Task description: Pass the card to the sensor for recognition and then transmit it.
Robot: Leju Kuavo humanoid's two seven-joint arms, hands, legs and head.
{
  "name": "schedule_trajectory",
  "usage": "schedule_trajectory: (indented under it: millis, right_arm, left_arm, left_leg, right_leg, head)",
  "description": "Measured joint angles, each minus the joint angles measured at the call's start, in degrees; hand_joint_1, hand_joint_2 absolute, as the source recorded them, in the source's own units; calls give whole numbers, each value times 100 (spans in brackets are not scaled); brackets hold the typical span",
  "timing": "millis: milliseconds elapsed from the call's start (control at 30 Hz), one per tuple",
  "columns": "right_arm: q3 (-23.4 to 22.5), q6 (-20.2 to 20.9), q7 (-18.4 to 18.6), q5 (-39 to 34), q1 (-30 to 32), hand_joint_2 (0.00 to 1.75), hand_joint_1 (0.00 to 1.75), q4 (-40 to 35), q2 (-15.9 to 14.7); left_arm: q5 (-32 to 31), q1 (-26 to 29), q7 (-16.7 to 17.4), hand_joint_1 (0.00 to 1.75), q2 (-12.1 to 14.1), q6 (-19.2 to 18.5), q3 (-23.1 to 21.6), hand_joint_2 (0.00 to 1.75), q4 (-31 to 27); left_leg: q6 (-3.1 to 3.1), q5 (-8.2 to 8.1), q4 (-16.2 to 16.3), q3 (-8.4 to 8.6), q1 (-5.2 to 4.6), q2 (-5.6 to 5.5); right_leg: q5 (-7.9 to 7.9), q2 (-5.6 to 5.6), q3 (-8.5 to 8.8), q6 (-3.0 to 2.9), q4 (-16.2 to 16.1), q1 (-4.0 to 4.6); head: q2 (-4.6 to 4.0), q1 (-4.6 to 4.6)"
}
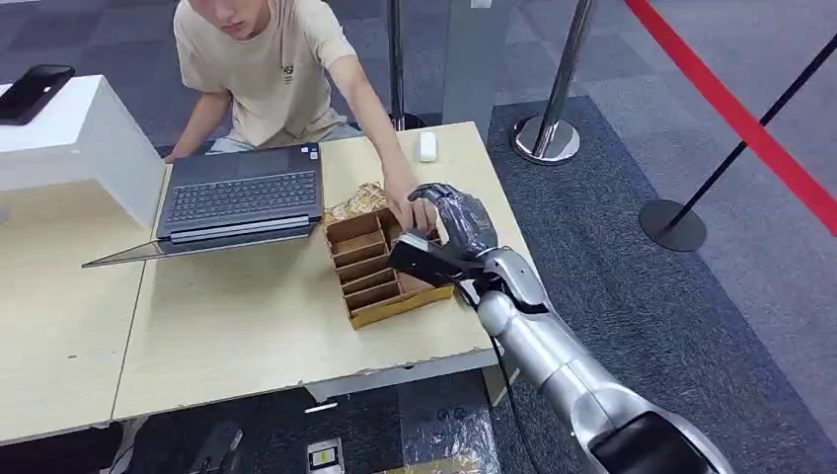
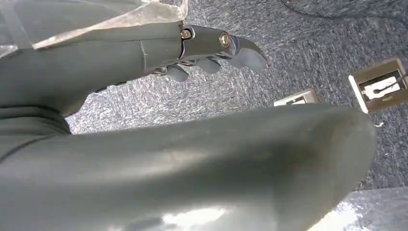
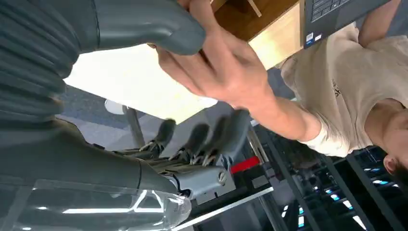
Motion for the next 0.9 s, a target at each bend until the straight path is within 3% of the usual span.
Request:
schedule_trajectory:
  millis: [100,200,267,433,667,800,867,900]
  right_arm:
    - [2,0,0,0,6,175,87,20,0]
    - [4,0,0,-2,20,175,87,22,-7]
    - [4,2,0,-2,28,175,110,31,-9]
    - [4,2,0,-9,58,175,127,46,-9]
    - [4,2,0,-11,80,175,115,50,-9]
    - [7,4,0,-13,105,175,101,50,-7]
    - [7,9,0,-15,113,175,79,50,-9]
    - [7,11,2,-15,114,175,79,54,-9]
  left_arm:
    - [-2,-1,0,0,0,0,0,0,0]
    - [-9,-1,0,0,0,0,0,0,0]
    - [-9,-2,0,0,0,0,0,0,0]
    - [-9,-2,0,0,0,0,0,0,0]
    - [-9,-4,0,0,0,0,0,0,0]
    - [-13,-5,0,0,0,0,0,0,0]
    - [-28,-5,0,0,0,0,0,0,0]
    - [-33,-5,0,0,0,0,0,0,0]
  left_leg:
    - [0,0,0,0,0,0]
    - [0,0,0,0,0,0]
    - [0,0,0,1,0,0]
    - [0,0,0,0,0,0]
    - [0,0,0,0,0,1]
    - [0,0,0,0,0,0]
    - [0,0,0,0,0,0]
    - [0,0,0,0,0,1]
  right_leg:
    - [0,0,0,0,0,0]
    - [0,0,0,0,0,0]
    - [0,0,0,0,0,0]
    - [0,0,0,0,0,0]
    - [0,0,0,0,0,0]
    - [0,0,0,0,0,0]
    - [0,0,0,0,0,0]
    - [0,0,0,0,0,0]
  head:
    - [0,0]
    - [0,0]
    - [0,0]
    - [0,0]
    - [0,0]
    - [0,0]
    - [0,0]
    - [0,-2]
